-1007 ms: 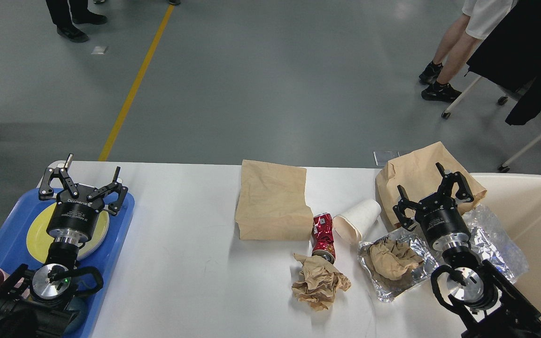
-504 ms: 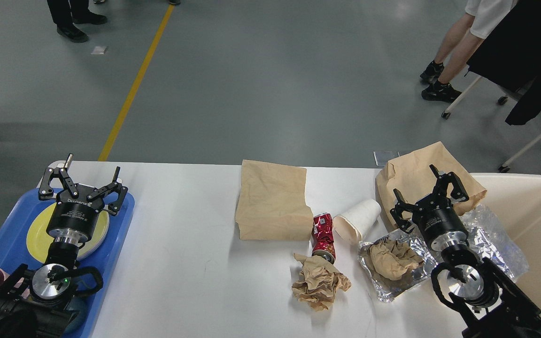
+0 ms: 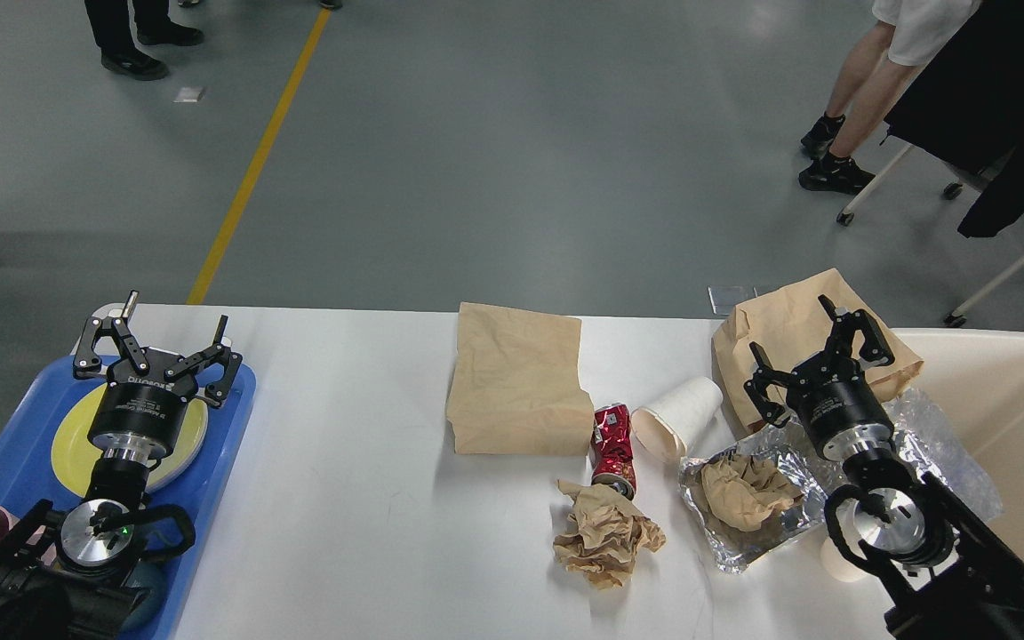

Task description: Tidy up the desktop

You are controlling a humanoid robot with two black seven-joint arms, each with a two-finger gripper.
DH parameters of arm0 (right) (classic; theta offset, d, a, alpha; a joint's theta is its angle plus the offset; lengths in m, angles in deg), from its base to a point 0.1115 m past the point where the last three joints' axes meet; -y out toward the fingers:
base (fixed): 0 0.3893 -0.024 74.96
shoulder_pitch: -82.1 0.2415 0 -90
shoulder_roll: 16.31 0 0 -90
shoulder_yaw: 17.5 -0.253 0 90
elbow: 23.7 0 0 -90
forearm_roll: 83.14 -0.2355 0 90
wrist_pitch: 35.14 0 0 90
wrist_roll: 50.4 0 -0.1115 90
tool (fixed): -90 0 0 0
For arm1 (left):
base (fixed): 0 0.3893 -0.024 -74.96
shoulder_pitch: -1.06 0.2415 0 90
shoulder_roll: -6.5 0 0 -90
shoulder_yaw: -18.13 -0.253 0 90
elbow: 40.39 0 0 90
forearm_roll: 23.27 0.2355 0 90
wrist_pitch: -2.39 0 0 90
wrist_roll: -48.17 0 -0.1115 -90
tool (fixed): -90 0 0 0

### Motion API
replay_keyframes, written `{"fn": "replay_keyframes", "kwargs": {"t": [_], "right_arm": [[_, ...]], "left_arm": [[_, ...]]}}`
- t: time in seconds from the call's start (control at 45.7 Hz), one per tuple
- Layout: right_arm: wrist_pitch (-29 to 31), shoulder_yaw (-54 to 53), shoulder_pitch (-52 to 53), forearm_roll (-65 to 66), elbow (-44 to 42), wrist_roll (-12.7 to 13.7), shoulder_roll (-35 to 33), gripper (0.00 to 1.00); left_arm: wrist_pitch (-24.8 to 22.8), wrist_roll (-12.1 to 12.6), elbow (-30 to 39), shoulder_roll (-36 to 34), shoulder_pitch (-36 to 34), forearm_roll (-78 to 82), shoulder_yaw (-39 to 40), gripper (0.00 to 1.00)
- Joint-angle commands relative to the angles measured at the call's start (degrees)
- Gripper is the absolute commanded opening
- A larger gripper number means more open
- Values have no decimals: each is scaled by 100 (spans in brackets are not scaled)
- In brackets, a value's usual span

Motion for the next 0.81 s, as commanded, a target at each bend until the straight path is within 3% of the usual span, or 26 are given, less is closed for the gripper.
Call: {"fn": "replay_keyframes", "kwargs": {"t": [0.0, 0.241, 0.482, 0.657, 0.788], "right_arm": [[41, 525, 54, -34, 7, -8, -629, 100], [50, 2889, 966, -34, -2, -8, -1815, 100], [50, 6913, 3127, -34, -2, 1, -2871, 100], [138, 10516, 5307, -34, 69, 1, -2863, 100], [901, 12714, 6941, -165, 481, 9, -2363, 100]], "left_arm": [[0, 0, 0, 0, 0, -4, 0, 97], [0, 0, 0, 0, 0, -4, 0, 97], [0, 0, 0, 0, 0, -4, 0, 97], [0, 0, 0, 0, 0, -4, 0, 97], [0, 9, 0, 0, 0, -4, 0, 97]]}}
